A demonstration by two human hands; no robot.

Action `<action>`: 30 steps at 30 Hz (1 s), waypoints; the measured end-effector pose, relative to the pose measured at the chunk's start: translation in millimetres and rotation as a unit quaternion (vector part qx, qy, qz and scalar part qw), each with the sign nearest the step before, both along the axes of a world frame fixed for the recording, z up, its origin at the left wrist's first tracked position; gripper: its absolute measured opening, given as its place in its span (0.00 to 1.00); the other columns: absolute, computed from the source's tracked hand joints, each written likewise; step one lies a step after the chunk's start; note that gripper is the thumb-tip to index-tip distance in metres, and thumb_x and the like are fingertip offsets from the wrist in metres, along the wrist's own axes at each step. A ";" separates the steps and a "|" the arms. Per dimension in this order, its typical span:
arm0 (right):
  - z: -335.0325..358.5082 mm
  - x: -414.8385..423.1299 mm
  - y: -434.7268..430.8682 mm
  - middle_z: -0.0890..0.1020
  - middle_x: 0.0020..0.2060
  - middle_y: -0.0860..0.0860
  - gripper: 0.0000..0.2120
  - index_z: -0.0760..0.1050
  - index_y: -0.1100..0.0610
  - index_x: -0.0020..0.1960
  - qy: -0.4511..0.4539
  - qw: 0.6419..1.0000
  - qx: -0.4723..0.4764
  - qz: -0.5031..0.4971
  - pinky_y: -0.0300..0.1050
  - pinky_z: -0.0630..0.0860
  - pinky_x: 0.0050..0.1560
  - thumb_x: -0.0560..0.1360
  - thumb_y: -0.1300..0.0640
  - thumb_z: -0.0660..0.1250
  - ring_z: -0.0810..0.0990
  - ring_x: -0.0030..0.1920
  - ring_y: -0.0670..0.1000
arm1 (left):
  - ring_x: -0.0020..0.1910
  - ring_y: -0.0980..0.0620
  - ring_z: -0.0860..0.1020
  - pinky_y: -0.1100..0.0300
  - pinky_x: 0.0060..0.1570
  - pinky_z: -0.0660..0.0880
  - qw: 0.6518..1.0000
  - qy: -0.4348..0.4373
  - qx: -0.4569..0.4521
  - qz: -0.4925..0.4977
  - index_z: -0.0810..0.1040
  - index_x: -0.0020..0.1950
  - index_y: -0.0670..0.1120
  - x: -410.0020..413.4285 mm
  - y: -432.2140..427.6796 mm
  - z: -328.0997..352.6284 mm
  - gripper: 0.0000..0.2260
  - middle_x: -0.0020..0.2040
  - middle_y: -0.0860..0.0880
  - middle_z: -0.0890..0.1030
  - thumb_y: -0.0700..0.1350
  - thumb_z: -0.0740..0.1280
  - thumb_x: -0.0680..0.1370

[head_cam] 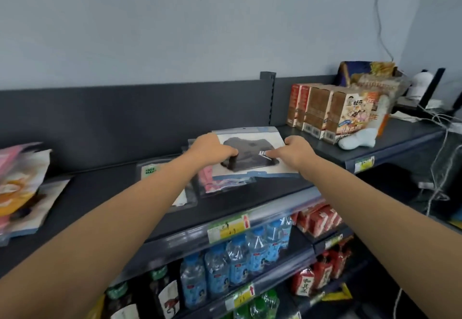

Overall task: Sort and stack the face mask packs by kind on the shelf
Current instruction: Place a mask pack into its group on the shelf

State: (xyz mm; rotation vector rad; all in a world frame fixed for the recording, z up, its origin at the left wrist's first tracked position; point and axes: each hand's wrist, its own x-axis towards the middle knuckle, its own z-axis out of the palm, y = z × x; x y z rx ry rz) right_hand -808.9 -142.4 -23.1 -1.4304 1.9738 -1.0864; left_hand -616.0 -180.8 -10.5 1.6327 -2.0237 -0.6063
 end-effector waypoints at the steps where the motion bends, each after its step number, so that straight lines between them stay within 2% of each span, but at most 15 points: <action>1: 0.9 -10.1 -10.4 0.76 0.47 0.59 0.23 0.72 0.65 0.54 0.020 1.000 0.004 0.001 0.46 0.66 0.37 0.70 0.50 0.75 0.74 0.47 0.57 | 0.30 0.52 0.69 0.58 0.28 0.63 1.000 -0.013 -0.001 -0.003 0.68 0.34 0.43 -12.7 -10.9 2.1 0.19 0.32 0.48 0.71 0.55 0.69 0.74; 3: 3.3 -19.6 -24.2 0.76 0.56 0.58 0.31 0.69 0.64 0.63 0.050 0.999 0.014 0.008 0.47 0.69 0.45 0.70 0.47 0.74 0.75 0.52 0.57 | 0.35 0.51 0.73 0.58 0.31 0.66 0.999 -0.044 0.005 -0.014 0.73 0.41 0.41 -25.9 -24.1 4.2 0.17 0.39 0.47 0.75 0.56 0.68 0.75; 4: 3.9 -25.3 -32.7 0.75 0.58 0.58 0.32 0.68 0.64 0.66 0.063 0.998 0.015 0.010 0.48 0.69 0.49 0.71 0.46 0.73 0.74 0.55 0.57 | 0.40 0.49 0.75 0.57 0.34 0.67 0.998 -0.053 0.012 -0.020 0.74 0.50 0.40 -33.7 -33.4 4.1 0.19 0.44 0.45 0.77 0.56 0.68 0.76; 6: 1.5 -38.8 -53.5 0.75 0.57 0.58 0.28 0.68 0.62 0.63 0.103 0.994 0.024 0.017 0.48 0.69 0.49 0.72 0.46 0.72 0.74 0.53 0.56 | 0.51 0.45 0.75 0.57 0.41 0.69 0.998 -0.054 0.025 -0.021 0.66 0.69 0.38 -48.9 -57.3 0.0 0.31 0.58 0.42 0.76 0.57 0.68 0.75; 7: -0.6 -45.2 -64.5 0.76 0.57 0.58 0.29 0.68 0.62 0.63 0.121 0.992 0.034 0.020 0.48 0.69 0.48 0.72 0.46 0.72 0.73 0.52 0.56 | 0.52 0.45 0.75 0.57 0.42 0.69 0.998 -0.056 0.034 -0.022 0.61 0.73 0.38 -55.5 -69.4 -2.7 0.35 0.62 0.41 0.75 0.58 0.68 0.75; 8: -2.4 -51.1 -75.1 0.76 0.58 0.58 0.30 0.67 0.63 0.64 0.133 0.990 0.044 0.021 0.48 0.70 0.50 0.72 0.46 0.71 0.74 0.53 0.56 | 0.50 0.46 0.75 0.57 0.41 0.70 0.997 -0.063 0.042 -0.024 0.60 0.74 0.38 -61.9 -80.9 -4.4 0.37 0.62 0.42 0.75 0.58 0.69 0.75; 11: -7.0 -64.6 -104.6 0.75 0.63 0.60 0.30 0.68 0.65 0.66 0.154 0.986 0.059 0.024 0.50 0.71 0.60 0.73 0.48 0.71 0.74 0.61 0.59 | 0.35 0.50 0.75 0.58 0.32 0.68 0.991 -0.103 0.084 -0.035 0.70 0.64 0.37 -78.7 -114.9 -11.5 0.29 0.41 0.44 0.78 0.59 0.68 0.75; 14: -15.1 -71.1 -128.9 0.76 0.62 0.60 0.28 0.69 0.65 0.65 0.173 0.980 0.089 0.049 0.50 0.72 0.60 0.74 0.49 0.71 0.75 0.61 0.58 | 0.39 0.49 0.76 0.59 0.36 0.70 0.984 -0.135 0.110 -0.032 0.73 0.61 0.40 -88.1 -137.8 -20.9 0.25 0.43 0.44 0.77 0.59 0.68 0.75; 16: -20.6 -73.2 -139.5 0.78 0.57 0.60 0.27 0.72 0.65 0.63 0.207 0.965 0.139 0.083 0.48 0.74 0.53 0.74 0.47 0.71 0.77 0.56 0.57 | 0.42 0.47 0.76 0.58 0.40 0.71 0.981 -0.153 0.113 -0.025 0.74 0.58 0.41 -91.1 -145.7 -25.4 0.24 0.41 0.44 0.77 0.59 0.68 0.75; 18: -21.0 -73.0 -144.0 0.78 0.54 0.58 0.24 0.73 0.63 0.59 0.242 0.951 0.165 0.103 0.47 0.73 0.47 0.73 0.47 0.71 0.76 0.51 0.56 | 0.40 0.48 0.76 0.58 0.39 0.71 0.980 -0.169 0.106 -0.016 0.74 0.52 0.42 -91.2 -148.3 -25.3 0.21 0.39 0.46 0.76 0.59 0.69 0.73; 21: -9.4 -74.0 -154.3 0.79 0.58 0.59 0.23 0.74 0.65 0.61 0.251 0.955 0.110 0.112 0.50 0.76 0.53 0.74 0.50 0.70 0.78 0.56 0.58 | 0.35 0.50 0.74 0.58 0.33 0.69 0.984 -0.161 0.081 0.009 0.73 0.43 0.42 -92.4 -150.4 -16.9 0.21 0.34 0.47 0.75 0.60 0.71 0.72; 24: 4.7 -63.9 -160.3 0.78 0.60 0.59 0.22 0.73 0.65 0.63 0.228 0.962 0.030 0.143 0.51 0.75 0.57 0.74 0.52 0.70 0.77 0.59 0.58 | 0.34 0.51 0.73 0.59 0.28 0.64 0.991 -0.120 0.039 0.045 0.69 0.35 0.46 -85.5 -136.4 -8.5 0.19 0.35 0.49 0.73 0.58 0.72 0.71; 27: 6.7 -44.2 -163.1 0.76 0.63 0.57 0.23 0.72 0.61 0.65 0.229 0.952 -0.028 0.202 0.48 0.73 0.58 0.75 0.52 0.69 0.75 0.62 0.56 | 0.41 0.47 0.77 0.59 0.31 0.67 0.989 -0.122 0.012 0.086 0.74 0.41 0.44 -68.7 -108.7 -3.5 0.17 0.43 0.44 0.77 0.58 0.71 0.72; 29: 5.6 -23.7 -161.7 0.75 0.65 0.55 0.22 0.71 0.59 0.67 0.220 0.943 -0.064 0.243 0.45 0.71 0.58 0.75 0.53 0.68 0.74 0.64 0.55 | 0.48 0.44 0.78 0.56 0.40 0.73 0.983 -0.131 -0.006 0.126 0.77 0.51 0.42 -49.6 -87.8 -0.2 0.20 0.50 0.43 0.79 0.58 0.70 0.72; 30: 6.2 -11.4 -159.2 0.75 0.65 0.55 0.21 0.72 0.59 0.67 0.215 0.938 -0.086 0.259 0.45 0.71 0.58 0.76 0.54 0.67 0.74 0.64 0.55 | 0.48 0.44 0.78 0.55 0.43 0.75 0.980 -0.136 -0.014 0.147 0.78 0.52 0.42 -37.8 -76.9 2.3 0.20 0.50 0.44 0.79 0.58 0.70 0.72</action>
